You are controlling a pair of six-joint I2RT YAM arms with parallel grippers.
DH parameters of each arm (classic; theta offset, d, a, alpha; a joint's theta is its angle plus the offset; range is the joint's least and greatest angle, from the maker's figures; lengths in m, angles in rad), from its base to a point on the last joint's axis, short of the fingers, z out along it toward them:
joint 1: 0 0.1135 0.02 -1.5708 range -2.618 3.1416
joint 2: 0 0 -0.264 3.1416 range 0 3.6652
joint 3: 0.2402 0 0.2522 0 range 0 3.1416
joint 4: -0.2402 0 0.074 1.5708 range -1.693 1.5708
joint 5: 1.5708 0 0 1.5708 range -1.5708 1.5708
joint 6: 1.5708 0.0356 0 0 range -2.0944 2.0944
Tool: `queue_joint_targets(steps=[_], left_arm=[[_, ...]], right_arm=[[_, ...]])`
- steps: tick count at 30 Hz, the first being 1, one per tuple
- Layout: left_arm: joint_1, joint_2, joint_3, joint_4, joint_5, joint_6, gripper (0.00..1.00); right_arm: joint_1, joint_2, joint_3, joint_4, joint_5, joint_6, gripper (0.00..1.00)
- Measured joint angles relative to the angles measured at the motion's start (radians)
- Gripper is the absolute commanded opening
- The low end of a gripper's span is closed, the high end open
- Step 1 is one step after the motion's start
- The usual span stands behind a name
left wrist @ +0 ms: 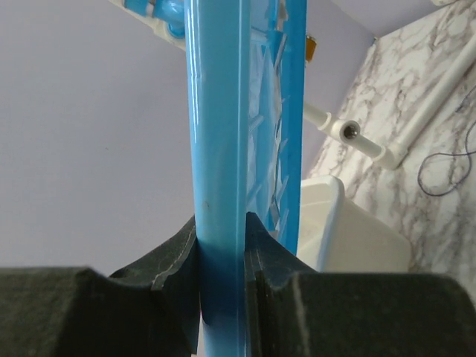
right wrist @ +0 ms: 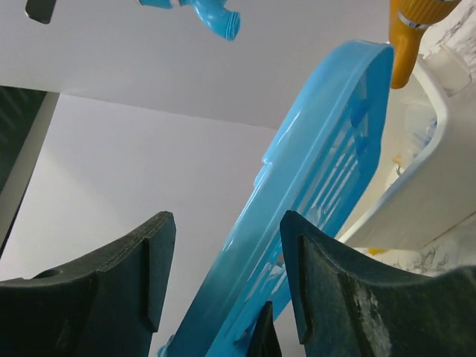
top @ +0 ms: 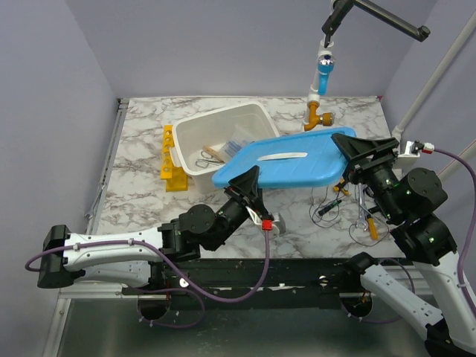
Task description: Organize the chemistry lab equipment
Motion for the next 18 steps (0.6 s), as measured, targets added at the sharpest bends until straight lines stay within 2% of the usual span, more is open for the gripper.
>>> queue_joint_targets(steps=[6, 8, 12, 17, 18], left_arm=[[-0.01, 0.006, -0.068, 0.154, -0.007, 0.174, 0.0], [-0.014, 0.006, -0.086, 0.181, -0.007, 0.213, 0.0], [-0.018, -0.003, -0.108, 0.211, -0.003, 0.254, 0.0], [-0.023, -0.024, -0.154, 0.218, 0.011, 0.303, 0.0], [-0.024, -0.024, -0.161, 0.211, 0.012, 0.309, 0.06]], right_arm=[[0.0, -0.021, -0.001, -0.022, 0.001, -0.005, 0.59], [0.0, -0.026, -0.001, -0.026, 0.001, -0.013, 0.49], [0.0, -0.026, -0.006, -0.033, 0.002, -0.021, 0.36], [0.0, -0.035, -0.045, -0.019, 0.001, 0.0, 0.11], [0.0, -0.035, -0.051, -0.014, 0.001, 0.008, 0.05]])
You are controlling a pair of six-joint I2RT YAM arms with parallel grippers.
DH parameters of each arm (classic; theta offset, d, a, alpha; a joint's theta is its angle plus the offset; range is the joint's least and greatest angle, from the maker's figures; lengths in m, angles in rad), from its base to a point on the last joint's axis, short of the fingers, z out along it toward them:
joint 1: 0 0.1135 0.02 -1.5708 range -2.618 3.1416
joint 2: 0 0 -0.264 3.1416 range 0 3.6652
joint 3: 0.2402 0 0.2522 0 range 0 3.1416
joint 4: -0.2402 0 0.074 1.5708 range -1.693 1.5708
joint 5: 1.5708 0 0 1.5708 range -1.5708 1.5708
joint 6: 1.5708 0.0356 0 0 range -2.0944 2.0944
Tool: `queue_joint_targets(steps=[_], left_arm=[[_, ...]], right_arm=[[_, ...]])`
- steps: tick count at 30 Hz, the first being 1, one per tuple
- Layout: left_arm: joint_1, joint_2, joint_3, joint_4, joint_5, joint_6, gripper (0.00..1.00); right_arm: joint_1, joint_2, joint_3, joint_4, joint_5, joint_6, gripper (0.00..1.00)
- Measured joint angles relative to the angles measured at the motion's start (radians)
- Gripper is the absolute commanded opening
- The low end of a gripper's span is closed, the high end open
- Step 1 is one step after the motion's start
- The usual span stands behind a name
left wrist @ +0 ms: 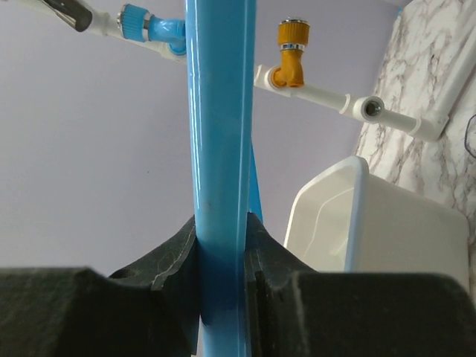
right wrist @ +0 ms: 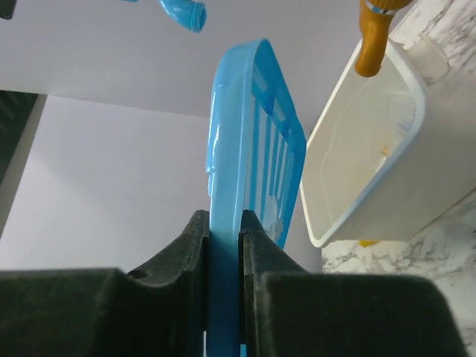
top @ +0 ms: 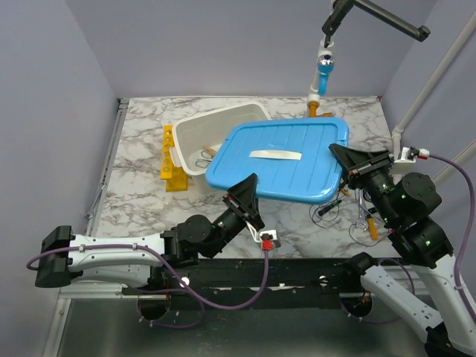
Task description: Organize the chemistry lab equipment
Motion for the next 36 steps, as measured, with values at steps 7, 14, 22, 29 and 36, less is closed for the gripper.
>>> queue_joint_targets(steps=[7, 14, 22, 29, 36], left_arm=[[-0.001, -0.006, -0.005, -0.076, -0.001, -0.058, 0.89], [-0.005, -0.067, 0.008, -0.217, -0.001, -0.222, 0.99], [0.045, -0.157, 0.07, -0.466, 0.062, -0.498, 0.99], [0.265, -0.208, 0.094, -0.615, 0.257, -0.732, 0.96], [0.595, 0.013, 0.299, -0.731, 0.544, -0.926, 0.91]], right_arm=[[0.001, -0.053, -0.077, 0.016, 0.029, 0.029, 0.01], [0.001, -0.174, -0.177, 0.026, 0.125, 0.031, 0.01], [0.001, -0.253, -0.177, -0.015, 0.257, -0.006, 0.01], [0.001, -0.262, -0.117, -0.066, 0.339, -0.081, 0.01], [0.001, -0.284, -0.091, -0.082, 0.413, -0.163, 0.01]])
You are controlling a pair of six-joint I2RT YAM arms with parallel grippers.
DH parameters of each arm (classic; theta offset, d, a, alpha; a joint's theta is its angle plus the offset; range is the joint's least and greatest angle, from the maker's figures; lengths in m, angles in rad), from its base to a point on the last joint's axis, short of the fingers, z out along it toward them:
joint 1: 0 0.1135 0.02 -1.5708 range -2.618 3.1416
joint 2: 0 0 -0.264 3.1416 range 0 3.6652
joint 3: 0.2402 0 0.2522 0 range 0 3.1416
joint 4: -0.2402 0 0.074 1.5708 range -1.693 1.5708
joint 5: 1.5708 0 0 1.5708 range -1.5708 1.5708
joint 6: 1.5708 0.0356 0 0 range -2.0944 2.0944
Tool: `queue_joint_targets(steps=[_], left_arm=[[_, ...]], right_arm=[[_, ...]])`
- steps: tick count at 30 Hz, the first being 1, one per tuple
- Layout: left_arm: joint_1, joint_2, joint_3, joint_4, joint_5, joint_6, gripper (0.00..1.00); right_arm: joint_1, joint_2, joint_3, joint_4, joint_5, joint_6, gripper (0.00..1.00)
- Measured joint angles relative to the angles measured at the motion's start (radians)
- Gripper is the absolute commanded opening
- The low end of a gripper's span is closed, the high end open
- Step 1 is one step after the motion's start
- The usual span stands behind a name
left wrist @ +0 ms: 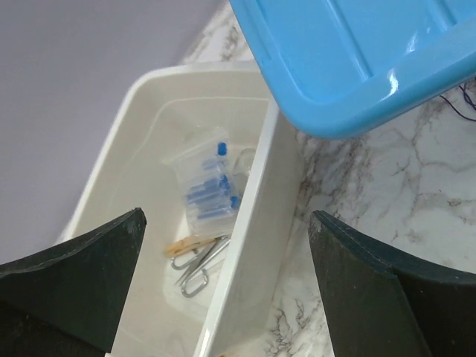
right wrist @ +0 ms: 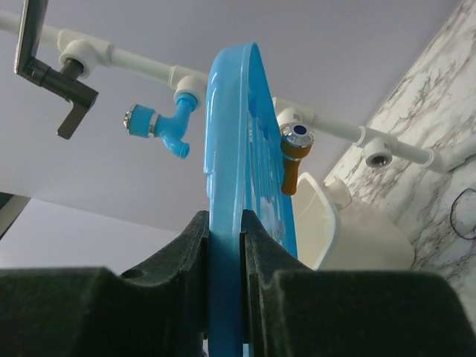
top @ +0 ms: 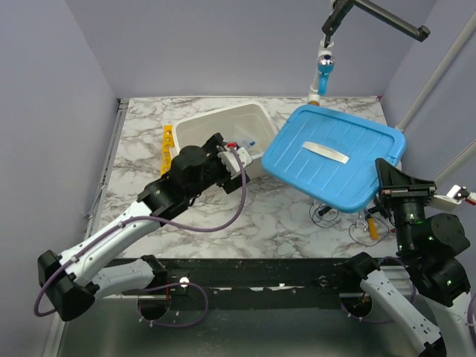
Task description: Organize the chemistry lab equipment
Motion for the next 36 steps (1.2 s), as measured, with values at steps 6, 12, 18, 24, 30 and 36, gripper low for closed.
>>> queue_joint_targets(steps=[6, 12, 18, 24, 30, 36], left_arm=[[0.122, 0.233, 0.157, -0.101, 0.159, -0.044, 0.91], [0.179, 0.354, 0.265, -0.176, 0.255, -0.055, 0.94], [0.204, 0.498, 0.379, -0.233, 0.316, -0.058, 0.78], [0.206, 0.589, 0.416, -0.301, 0.36, -0.058, 0.63], [0.206, 0.614, 0.428, -0.334, 0.378, -0.058, 0.38], [0.208, 0.626, 0.428, -0.336, 0.376, -0.044, 0.12]], right_arm=[[0.0, -0.004, 0.051, -0.028, 0.044, -0.066, 0.01], [0.0, -0.019, 0.063, -0.047, 0.069, -0.093, 0.01], [0.0, -0.019, 0.068, -0.052, 0.081, -0.112, 0.01], [0.0, -0.019, 0.093, -0.053, 0.086, -0.131, 0.01], [0.0, -0.019, 0.093, -0.052, 0.087, -0.132, 0.01], [0.0, -0.019, 0.093, -0.052, 0.087, -0.132, 0.01]])
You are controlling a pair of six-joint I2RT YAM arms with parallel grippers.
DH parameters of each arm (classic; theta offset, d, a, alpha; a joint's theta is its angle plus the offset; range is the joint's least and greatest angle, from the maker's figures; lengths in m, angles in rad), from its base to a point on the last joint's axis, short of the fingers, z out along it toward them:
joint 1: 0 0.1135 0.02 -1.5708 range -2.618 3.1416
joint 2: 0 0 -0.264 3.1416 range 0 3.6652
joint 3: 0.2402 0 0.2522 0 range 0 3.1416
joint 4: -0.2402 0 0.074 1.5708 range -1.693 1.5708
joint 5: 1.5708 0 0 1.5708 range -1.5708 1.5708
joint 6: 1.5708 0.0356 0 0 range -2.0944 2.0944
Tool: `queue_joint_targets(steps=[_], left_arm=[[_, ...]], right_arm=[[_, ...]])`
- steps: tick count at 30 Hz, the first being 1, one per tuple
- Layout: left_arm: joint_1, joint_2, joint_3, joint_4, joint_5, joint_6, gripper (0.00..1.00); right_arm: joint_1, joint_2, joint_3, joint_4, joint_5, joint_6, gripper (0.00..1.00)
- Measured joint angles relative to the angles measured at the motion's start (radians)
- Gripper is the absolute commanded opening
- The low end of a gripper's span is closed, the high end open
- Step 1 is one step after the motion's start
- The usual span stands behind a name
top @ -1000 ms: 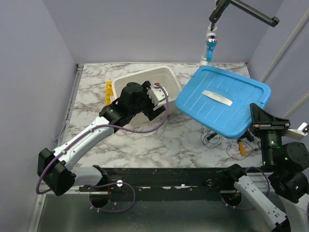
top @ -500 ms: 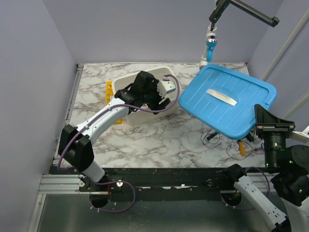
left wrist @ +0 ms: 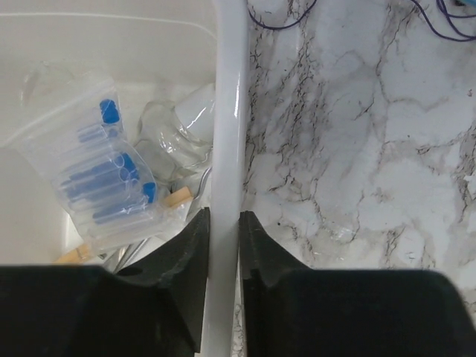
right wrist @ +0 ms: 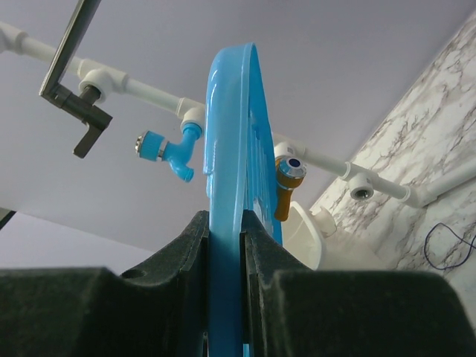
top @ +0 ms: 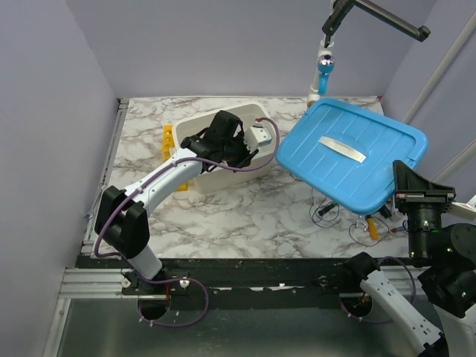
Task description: Organize the chemistry lab equipment
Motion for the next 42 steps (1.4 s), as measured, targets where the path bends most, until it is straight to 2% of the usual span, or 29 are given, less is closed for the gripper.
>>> queue_joint_targets(steps=[3, 15, 27, 28, 33, 36, 37, 39, 40, 42], left_arm=[[0.0, 0.001, 0.0, 0.001, 0.0, 0.016, 0.0], [-0.076, -0.065, -0.074, 0.014, 0.005, 0.032, 0.0], [-0.146, -0.207, -0.198, -0.035, 0.116, 0.045, 0.01], [-0.148, -0.214, -0.203, -0.044, 0.118, 0.047, 0.07], [-0.154, -0.247, -0.22, -0.066, 0.117, 0.029, 0.51], [-0.154, -0.283, -0.222, -0.065, 0.111, 0.005, 0.67], [-0.154, -0.303, -0.222, -0.064, 0.108, -0.002, 0.81], [-0.153, -0.351, -0.225, -0.055, 0.102, -0.021, 0.95], [-0.151, -0.366, -0.226, -0.05, 0.1, -0.029, 0.98], [-0.138, -0.417, -0.227, -0.033, 0.099, -0.057, 0.99]], right_arm=[[0.0, 0.0, 0.0, 0.001, 0.0, 0.0, 0.01], [0.0, 0.0, 0.043, -0.003, -0.017, -0.007, 0.01], [0.0, 0.0, 0.065, -0.027, -0.023, -0.019, 0.01], [0.0, 0.0, 0.067, -0.029, -0.027, -0.023, 0.01], [0.0, 0.024, 0.098, -0.06, -0.077, -0.042, 0.01], [0.0, 0.051, 0.11, -0.07, -0.122, -0.045, 0.01], [0.0, 0.058, 0.11, -0.074, -0.137, -0.044, 0.01], [0.0, 0.062, 0.109, -0.085, -0.167, -0.04, 0.01], [0.0, 0.062, 0.108, -0.086, -0.189, -0.033, 0.01], [0.0, 0.062, 0.105, -0.084, -0.21, -0.025, 0.01]])
